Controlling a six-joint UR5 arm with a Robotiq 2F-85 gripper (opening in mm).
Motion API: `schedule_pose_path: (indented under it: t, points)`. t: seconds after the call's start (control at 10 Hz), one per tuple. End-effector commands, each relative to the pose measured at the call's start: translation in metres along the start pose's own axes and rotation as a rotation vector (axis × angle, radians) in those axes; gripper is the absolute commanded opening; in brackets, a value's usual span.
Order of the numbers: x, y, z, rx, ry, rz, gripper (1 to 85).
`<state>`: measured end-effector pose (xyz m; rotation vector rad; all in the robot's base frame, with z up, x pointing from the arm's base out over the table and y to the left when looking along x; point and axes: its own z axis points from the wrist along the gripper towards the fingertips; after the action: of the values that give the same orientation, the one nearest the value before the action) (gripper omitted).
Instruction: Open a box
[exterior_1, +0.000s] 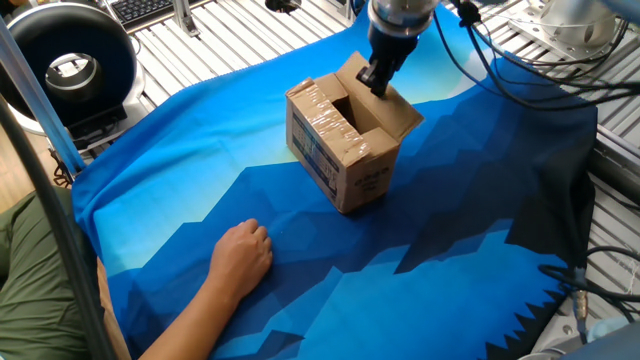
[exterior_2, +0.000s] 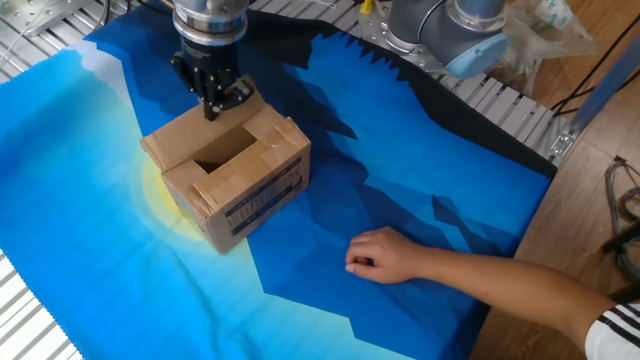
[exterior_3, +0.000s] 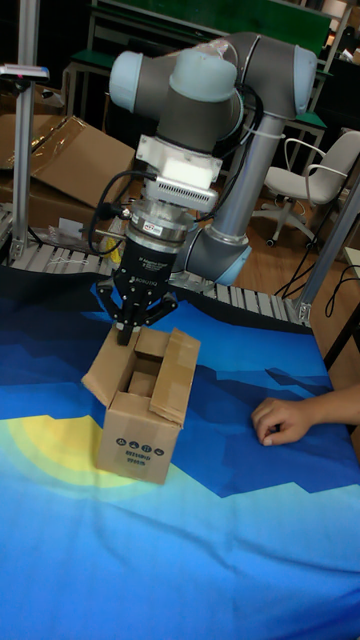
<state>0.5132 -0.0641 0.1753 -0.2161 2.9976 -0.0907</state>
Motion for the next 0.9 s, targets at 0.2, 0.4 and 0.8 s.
schedule_pose_path:
  t: [0.2, 0.4, 0.8]
  points:
    - [0.009, 0.038, -0.058, -0.105, 0.1, 0.035, 1.3]
    - [-0.004, 0.046, -0.054, -0.119, 0.079, 0.034, 1.3]
    - [-0.013, 0.046, -0.009, -0.122, 0.047, 0.018, 1.3]
